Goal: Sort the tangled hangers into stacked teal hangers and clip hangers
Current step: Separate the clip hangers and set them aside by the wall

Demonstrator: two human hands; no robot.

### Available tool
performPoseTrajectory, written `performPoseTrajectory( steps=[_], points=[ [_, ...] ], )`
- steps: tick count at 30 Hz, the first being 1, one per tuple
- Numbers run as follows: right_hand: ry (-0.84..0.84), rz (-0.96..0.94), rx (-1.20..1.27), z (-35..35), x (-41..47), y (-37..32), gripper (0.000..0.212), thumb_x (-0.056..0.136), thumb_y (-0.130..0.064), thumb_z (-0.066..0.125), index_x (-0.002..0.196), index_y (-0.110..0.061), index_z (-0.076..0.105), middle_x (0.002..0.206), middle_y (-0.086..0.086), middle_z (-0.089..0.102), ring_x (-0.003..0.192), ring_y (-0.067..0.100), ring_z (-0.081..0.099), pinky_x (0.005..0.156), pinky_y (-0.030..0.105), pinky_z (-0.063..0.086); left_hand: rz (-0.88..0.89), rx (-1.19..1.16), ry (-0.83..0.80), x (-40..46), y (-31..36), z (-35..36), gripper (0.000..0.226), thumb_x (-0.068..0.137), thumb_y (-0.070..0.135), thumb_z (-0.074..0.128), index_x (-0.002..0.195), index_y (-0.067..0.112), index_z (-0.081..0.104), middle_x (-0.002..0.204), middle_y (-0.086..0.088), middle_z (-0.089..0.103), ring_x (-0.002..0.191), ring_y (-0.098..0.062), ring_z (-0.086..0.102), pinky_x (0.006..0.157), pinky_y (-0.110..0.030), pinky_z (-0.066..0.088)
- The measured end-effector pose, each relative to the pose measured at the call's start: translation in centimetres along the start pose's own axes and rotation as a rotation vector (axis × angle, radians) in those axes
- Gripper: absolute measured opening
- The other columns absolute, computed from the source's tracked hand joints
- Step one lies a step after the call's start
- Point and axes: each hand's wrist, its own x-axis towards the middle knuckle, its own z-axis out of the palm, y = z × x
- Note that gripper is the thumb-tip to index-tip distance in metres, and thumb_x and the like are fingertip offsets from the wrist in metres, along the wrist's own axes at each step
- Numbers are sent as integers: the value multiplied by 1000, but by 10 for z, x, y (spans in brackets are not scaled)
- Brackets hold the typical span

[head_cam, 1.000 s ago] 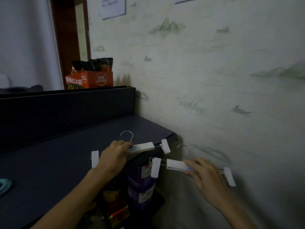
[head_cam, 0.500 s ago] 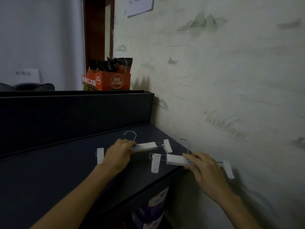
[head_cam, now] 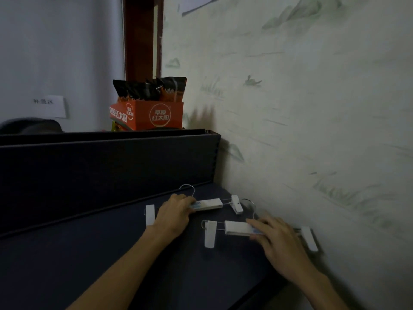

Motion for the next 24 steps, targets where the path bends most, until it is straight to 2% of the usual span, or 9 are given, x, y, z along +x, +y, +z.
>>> performPoseTrajectory(
  steps=[8, 13, 17, 24],
  points=[
    [-57, -99, 59, 11, 44, 19, 42, 92, -38, 53, 133, -33, 50, 112, -16, 50, 99, 0, 41, 85, 17, 34, -25, -2, 29, 43, 5, 22, 34, 94, 22, 51, 128, 20, 53, 124, -3, 56, 112, -20, 47, 88, -34, 44],
    [-79, -153, 114, 12, 62, 21, 43, 91, -38, 56, 133, -31, 50, 112, -15, 51, 98, 2, 44, 84, 20, 40, -3, 20, -9, 48, 6, 25, 40, 90, 22, 57, 129, 21, 52, 129, -3, 54, 115, -21, 46, 97, -36, 39],
    [-93, -191, 131, 14, 71, 22, 43, 90, -37, 58, 132, -31, 51, 114, -14, 52, 101, 4, 45, 84, 19, 40, -17, 83, 50, 46, 3, 15, 42, 89, 27, 59, 130, 22, 52, 130, 0, 54, 115, -20, 48, 95, -32, 38],
    [-106, -330, 158, 17, 92, 6, 40, 91, -32, 56, 131, -29, 52, 114, -10, 52, 99, 4, 44, 85, 19, 37, -133, 155, 159, 18, -17, -12, 42, 89, 35, 58, 129, 22, 53, 130, 2, 55, 117, -17, 47, 98, -33, 38]
  ],
)
